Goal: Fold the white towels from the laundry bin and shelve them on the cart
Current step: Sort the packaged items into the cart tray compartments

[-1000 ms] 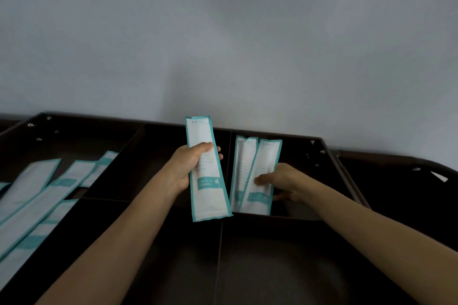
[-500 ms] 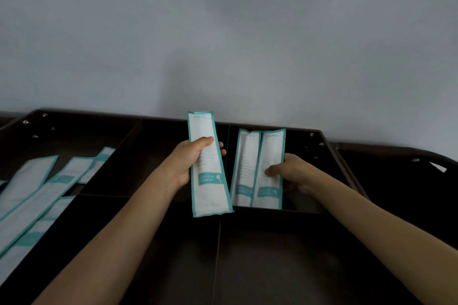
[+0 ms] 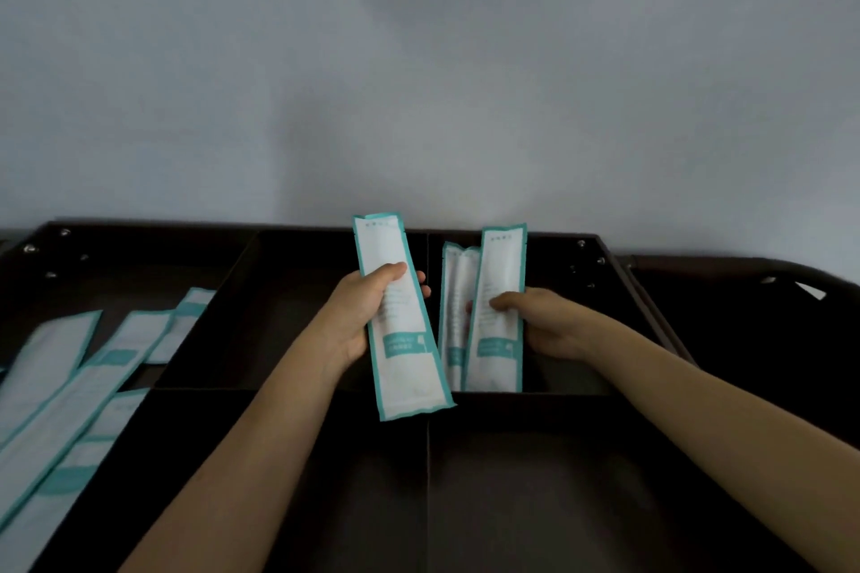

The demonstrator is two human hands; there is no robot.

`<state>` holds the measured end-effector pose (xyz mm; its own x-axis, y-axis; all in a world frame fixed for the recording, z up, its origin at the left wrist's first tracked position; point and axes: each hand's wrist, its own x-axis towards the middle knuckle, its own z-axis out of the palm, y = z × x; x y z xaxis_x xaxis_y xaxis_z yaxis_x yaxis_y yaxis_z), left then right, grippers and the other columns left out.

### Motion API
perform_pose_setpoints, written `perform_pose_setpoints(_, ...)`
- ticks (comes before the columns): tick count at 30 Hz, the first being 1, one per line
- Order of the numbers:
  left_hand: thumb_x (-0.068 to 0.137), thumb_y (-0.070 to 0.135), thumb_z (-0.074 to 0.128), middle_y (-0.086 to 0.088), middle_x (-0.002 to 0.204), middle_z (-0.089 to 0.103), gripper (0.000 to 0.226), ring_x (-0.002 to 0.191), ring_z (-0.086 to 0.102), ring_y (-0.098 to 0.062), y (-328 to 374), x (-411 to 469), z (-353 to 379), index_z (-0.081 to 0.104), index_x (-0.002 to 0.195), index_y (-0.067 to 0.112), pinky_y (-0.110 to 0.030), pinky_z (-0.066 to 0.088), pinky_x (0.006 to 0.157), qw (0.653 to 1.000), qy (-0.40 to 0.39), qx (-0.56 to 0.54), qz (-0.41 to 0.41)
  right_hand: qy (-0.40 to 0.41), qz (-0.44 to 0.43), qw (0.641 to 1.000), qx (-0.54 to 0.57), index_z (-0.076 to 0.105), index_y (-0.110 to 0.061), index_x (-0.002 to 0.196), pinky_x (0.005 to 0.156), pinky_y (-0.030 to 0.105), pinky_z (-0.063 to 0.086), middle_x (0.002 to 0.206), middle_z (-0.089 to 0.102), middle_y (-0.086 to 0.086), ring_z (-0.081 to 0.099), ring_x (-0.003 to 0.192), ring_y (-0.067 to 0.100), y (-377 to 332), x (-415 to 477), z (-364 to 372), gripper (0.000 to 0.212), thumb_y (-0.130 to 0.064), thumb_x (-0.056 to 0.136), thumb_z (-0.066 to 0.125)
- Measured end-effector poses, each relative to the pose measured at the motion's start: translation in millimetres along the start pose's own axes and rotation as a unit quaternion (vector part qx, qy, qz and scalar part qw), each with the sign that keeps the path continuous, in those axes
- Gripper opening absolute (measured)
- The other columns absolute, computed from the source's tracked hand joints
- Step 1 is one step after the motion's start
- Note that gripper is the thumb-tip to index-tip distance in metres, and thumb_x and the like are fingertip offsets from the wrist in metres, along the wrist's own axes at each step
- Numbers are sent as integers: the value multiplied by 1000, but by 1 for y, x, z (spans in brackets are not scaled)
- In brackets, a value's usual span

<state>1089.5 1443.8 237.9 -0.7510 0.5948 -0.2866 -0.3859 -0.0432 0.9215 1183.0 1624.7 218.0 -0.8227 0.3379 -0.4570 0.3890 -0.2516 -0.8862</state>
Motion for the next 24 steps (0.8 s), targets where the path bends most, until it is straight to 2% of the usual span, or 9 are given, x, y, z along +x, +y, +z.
perform_pose_setpoints(3, 94, 18, 51, -8, 83, 71, 19, 71, 67, -14, 1, 2, 0, 66, 94, 6, -25, 53, 61, 999, -13, 50, 15, -32, -3, 999, 13, 57, -5, 113, 67, 28, 58, 84, 72, 4, 69, 73, 16, -4, -3, 4, 23, -2, 95, 44)
perform_pose_setpoints(5, 93, 18, 53, -8, 88, 70, 19, 72, 66, -14, -2, 2, 1, 67, 98, 6, -23, 54, 61, 995, -14, 90, 26, -48, 5, 999, -2, 55, -11, 110, 67, 28, 58, 91, 69, 5, 70, 71, 13, 2, -6, 6, 21, -3, 95, 44)
perform_pose_setpoints(7, 93, 18, 54, -9, 92, 70, 19, 73, 66, -14, -5, 3, 2, 66, 100, 5, -22, 54, 62, 994, -18, 101, 34, -60, 15, 998, -14, 52, -12, 116, 69, 30, 58, 98, 67, 7, 70, 73, 13, 6, -7, 5, 24, -3, 95, 45)
perform_pose_setpoints(11, 92, 20, 56, -9, 99, 70, 25, 79, 67, -16, -3, 9, 2, 65, 108, 3, -23, 54, 67, 989, -11, 141, 48, -61, 4, 998, -21, 52, -13, 114, 72, 31, 58, 98, 67, 6, 70, 78, 15, 5, -2, 4, 23, -3, 94, 48)
perform_pose_setpoints(14, 92, 22, 56, -7, 97, 71, 28, 80, 67, -15, -5, 5, 0, 64, 111, 3, -24, 52, 69, 987, -5, 151, 46, -22, -5, 997, -67, 53, -12, 116, 79, 35, 55, 99, 66, 4, 65, 86, 18, 10, -6, 1, 23, -5, 94, 50)
perform_pose_setpoints(17, 92, 23, 57, -6, 98, 71, 29, 80, 68, -14, -4, 2, 0, 64, 112, 5, -23, 52, 69, 983, 6, 177, 50, 50, -13, 989, -141, 54, -9, 116, 70, 31, 52, 90, 64, 2, 62, 79, 15, 11, -13, -13, 23, -8, 92, 54)
perform_pose_setpoints(19, 92, 22, 57, -7, 96, 71, 28, 76, 67, -13, -1, 2, 1, 65, 111, 3, -21, 53, 68, 981, 19, 186, 57, 57, -12, 981, -187, 55, -10, 112, 70, 30, 51, 88, 63, 1, 61, 78, 15, 7, -16, -20, 20, -8, 92, 55)
perform_pose_setpoints(22, 92, 21, 57, -8, 96, 70, 28, 72, 65, -12, -2, 0, 5, 65, 110, 2, -17, 53, 62, 978, 32, 195, 62, 47, -3, 979, -198, 57, -7, 113, 78, 34, 51, 96, 64, 6, 62, 87, 21, 5, -15, -19, 21, -8, 92, 56)
perform_pose_setpoints(24, 92, 21, 57, -9, 97, 70, 27, 74, 66, -13, -6, -2, 7, 65, 110, 4, -17, 53, 63, 976, 39, 203, 63, 66, 2, 960, -271, 58, -8, 105, 70, 31, 53, 91, 63, 5, 60, 81, 19, 6, -15, -15, 14, -12, 91, 58)
